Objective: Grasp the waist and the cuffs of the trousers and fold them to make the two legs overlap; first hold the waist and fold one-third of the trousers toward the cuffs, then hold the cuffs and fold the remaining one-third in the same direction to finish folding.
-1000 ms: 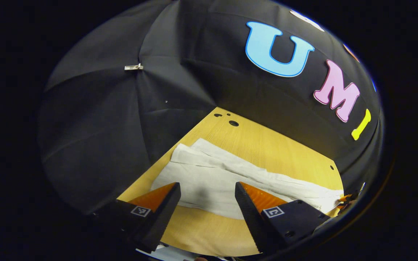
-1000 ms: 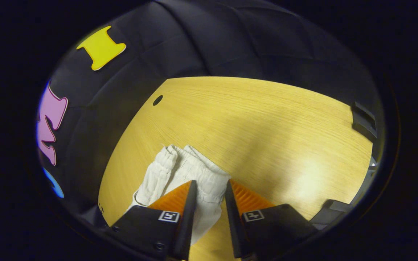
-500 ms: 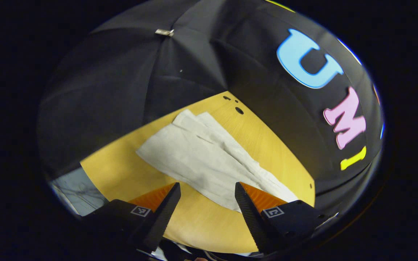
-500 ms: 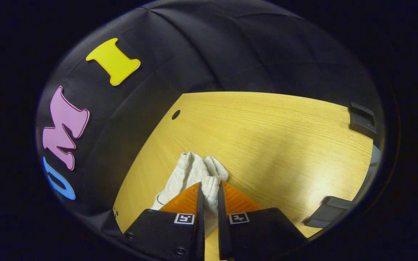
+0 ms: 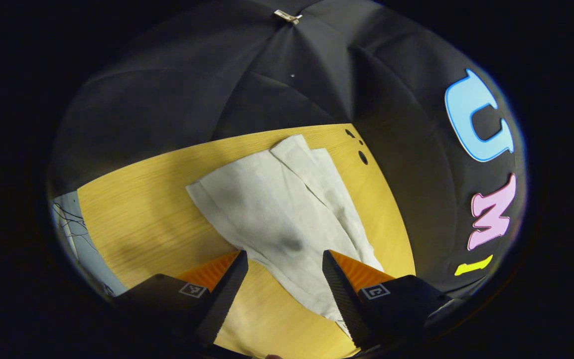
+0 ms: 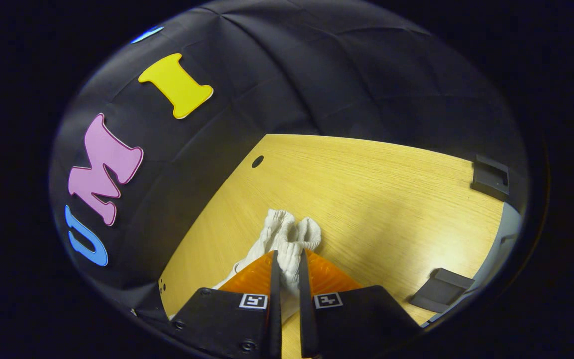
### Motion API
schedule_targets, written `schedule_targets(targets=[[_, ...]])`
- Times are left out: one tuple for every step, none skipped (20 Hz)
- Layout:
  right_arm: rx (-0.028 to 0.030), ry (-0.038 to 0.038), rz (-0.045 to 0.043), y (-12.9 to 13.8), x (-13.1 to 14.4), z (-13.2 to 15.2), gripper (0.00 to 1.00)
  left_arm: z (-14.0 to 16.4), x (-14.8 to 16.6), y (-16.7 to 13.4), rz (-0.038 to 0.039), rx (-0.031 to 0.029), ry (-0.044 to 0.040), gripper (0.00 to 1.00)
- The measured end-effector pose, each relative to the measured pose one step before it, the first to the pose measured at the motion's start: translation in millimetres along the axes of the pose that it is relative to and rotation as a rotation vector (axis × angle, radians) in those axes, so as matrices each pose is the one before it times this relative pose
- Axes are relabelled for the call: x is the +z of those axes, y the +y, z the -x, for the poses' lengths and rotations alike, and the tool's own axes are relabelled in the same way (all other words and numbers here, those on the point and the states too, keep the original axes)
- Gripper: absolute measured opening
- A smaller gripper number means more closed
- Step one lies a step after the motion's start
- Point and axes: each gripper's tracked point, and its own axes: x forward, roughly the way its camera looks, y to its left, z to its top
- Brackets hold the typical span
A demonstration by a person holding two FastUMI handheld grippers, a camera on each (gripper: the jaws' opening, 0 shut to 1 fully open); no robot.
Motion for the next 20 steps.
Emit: schedule_targets(targets=[[0.0049,0.00001,0.00929,0.28,0.44,0.29,0.19,-5.3,5.0,-3.01,0.01192,-0.00234,-0.01057,0.95],[0.00199,0.00064,0.01139,-0.23,0.23,-0.14,0.19,-4.65,3.34,-2.31,0.0093,0.00132,-0.00825,0.95],[0.00221,-0.00019,0.00975,-0.13,-0.45,0.67,0.19,-4.13,4.2,-2.06,0.00432,0.00485,-0.00654,0.93],[0.00163,0.00165,0.00732,-0.04,0.25,0.1,0.19,-6.96,2.27,-2.18,0.00192,0.00671,-0.00407,0.94],[0.00379,0.00178,0.00392,0.75,0.07,0.73,0.19,-3.8,2.52,-2.06,0.00386,0.00525,-0.00474,0.87],[0.00098,-0.00151,0.00193,-0.42,0.93,-0.04,0.19,-5.37,0.06,-1.73,0.00225,0.00596,-0.00164,0.85],[0.00132,-0.0006,0.00033,0.29,-0.41,0.29,0.19,-3.68,-0.37,1.66,-0.00424,0.0161,0.00586,0.82],[-0.00014,-0.00068,-0.00108,-0.32,0.05,0.38,0.19,-5.24,-0.68,1.21,0.0001,0.01276,0.00015,0.7],[0.00172,0.00034,0.00079,0.6,-0.23,-0.25,0.19,-3.86,0.26,-0.75,0.00687,0.00187,0.00569,0.55],[0.00261,-0.00197,0.00042,0.16,0.49,-0.21,0.19,-3.26,-3.48,-1.64,0.01308,-0.0089,0.01182,0.39],[0.00728,-0.0041,-0.00083,0.73,1.14,0.47,0.19,1.36,-0.27,-0.01,0.01605,-0.00275,0.00004,0.23],[0.00988,-0.00827,-0.00221,1.37,2.25,0.83,0.19,0.68,-2.07,0.75,0.01437,-0.00436,0.00175,0.16],[0.01537,-0.01238,-0.00005,1.93,1.16,0.73,0.19,2.49,-3.08,0.77,0.00858,-0.00374,0.00504,0.11],[0.01838,-0.01248,0.00997,2.94,1.91,1.56,0.19,3.26,-6.31,1.26,0.00035,-0.00348,0.00255,0.1],[0.02138,-0.01152,0.02296,2.32,2.43,1.24,0.19,5.0,-4.34,1.04,0.00065,-0.00563,0.00222,0.1],[0.02224,-0.01181,0.03308,5.94,2.63,0.46,0.19,4.07,-5.68,0.86,0.00415,-0.00936,0.00359,0.1],[0.02417,-0.00999,0.04156,6.27,2.71,4.15,0.19,4.8,-4.0,1.06,0.00662,-0.00718,-0.00231,0.1],[0.03071,-0.01196,0.0411,7.76,3.09,4.6,0.19,4.06,-5.14,1.34,0.00766,-0.00538,-0.00223,0.1],[0.03183,-0.01007,0.03537,8.96,3.96,8.5,0.19,4.61,-2.32,0.77,0.00441,-0.0041,-0.00336,0.1],[0.03466,-0.00801,0.02974,7.68,6.86,10.64,0.19,3.8,-4.85,1.32,-0.00198,-0.00366,-0.00379,0.1]])
